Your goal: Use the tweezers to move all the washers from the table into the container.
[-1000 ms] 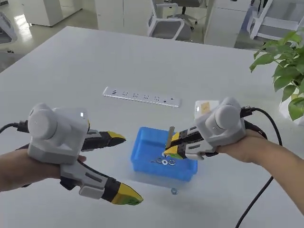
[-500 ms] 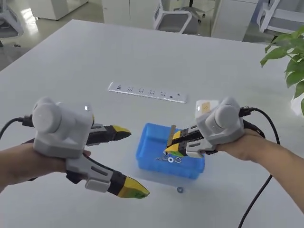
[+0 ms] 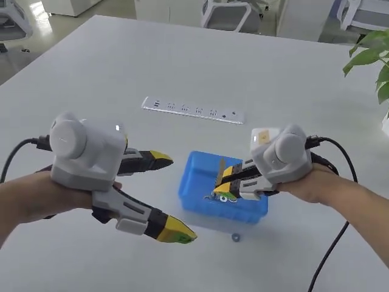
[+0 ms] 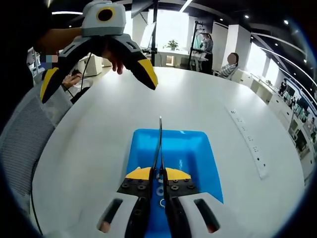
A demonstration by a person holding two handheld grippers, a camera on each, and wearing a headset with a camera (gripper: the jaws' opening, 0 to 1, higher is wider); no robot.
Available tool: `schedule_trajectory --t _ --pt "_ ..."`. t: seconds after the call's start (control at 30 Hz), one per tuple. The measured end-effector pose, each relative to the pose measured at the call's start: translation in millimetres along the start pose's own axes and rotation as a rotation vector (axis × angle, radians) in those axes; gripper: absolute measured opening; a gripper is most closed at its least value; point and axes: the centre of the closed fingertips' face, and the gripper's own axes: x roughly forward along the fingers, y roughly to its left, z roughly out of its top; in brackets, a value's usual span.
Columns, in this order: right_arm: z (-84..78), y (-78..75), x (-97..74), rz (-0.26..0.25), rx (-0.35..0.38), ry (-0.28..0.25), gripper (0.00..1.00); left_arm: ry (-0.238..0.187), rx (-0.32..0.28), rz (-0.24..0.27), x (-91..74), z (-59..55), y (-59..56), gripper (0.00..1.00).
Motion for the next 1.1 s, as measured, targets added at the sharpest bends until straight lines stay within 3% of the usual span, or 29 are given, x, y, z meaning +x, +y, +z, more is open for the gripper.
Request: schedule_trajectory --t 0.37,0.63,1.1 --pt "-4.6 0.4 6.6 0.019 0.000 0.005 0.09 0.001 0.029 0.010 4.9 6.1 10.8 0.91" --pt "-5.0 0.6 8.0 0.022 0.009 -0.001 0.09 0.041 0.067 -0.016 13.5 6.5 15.5 0.71" --pt "-4.9 3.0 9.0 0.032 -0.007 0.010 0.09 0.085 0.173 -0.022 32.7 22.2 34.3 0.38"
